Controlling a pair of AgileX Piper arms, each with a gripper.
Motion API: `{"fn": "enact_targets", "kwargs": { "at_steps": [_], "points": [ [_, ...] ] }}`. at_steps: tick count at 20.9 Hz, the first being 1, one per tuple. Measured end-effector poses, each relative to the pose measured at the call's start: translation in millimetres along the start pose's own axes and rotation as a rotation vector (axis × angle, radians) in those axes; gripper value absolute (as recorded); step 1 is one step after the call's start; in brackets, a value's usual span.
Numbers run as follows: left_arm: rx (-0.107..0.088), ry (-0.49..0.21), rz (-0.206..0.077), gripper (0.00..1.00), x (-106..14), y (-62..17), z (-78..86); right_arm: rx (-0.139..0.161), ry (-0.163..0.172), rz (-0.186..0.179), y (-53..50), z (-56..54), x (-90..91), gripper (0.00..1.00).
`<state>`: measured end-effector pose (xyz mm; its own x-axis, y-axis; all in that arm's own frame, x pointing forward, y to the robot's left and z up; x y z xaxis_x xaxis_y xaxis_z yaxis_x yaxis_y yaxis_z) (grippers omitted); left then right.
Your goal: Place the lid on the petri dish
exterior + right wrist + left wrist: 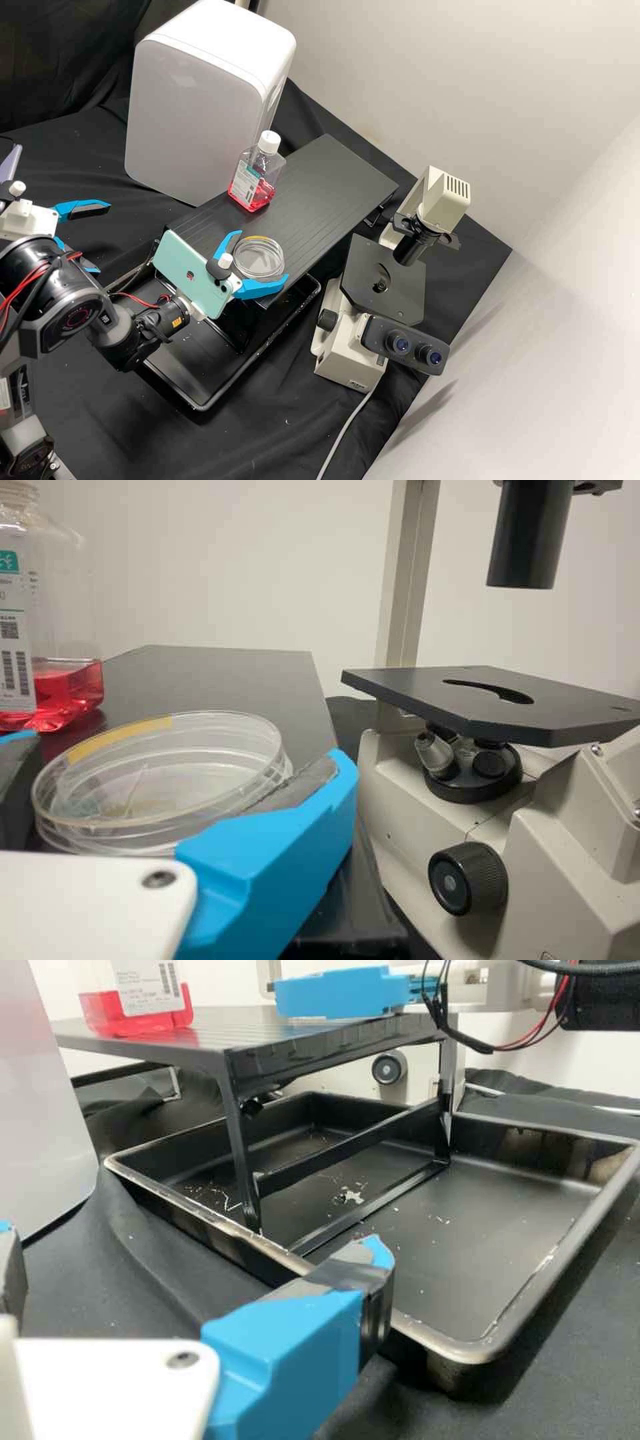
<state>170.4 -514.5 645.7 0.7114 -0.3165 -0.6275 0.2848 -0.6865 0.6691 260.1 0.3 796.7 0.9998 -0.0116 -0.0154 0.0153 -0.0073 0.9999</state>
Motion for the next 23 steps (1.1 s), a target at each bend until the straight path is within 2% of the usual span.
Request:
{"fn": "enact_targets", "kwargs": {
  "at_steps": [15, 16, 23],
  "points": [
    [0.001, 0.008, 0.001, 1.0, 0.4, 0.0, -0.7, 0.0, -0.002, 0.003, 0.7, 0.6, 0.0, 0.0],
    [0.001, 0.008, 0.001, 1.0, 0.4, 0.0, -0.7, 0.0, -0.002, 0.003, 0.7, 0.6, 0.0, 1.0],
    [-0.002, 0.014, 0.002, 1.0, 0.4, 0.1, -1.3, 0.001, 0.0, 0.004, 0.5, -0.3, 0.5, 1.0]
  ]
}}
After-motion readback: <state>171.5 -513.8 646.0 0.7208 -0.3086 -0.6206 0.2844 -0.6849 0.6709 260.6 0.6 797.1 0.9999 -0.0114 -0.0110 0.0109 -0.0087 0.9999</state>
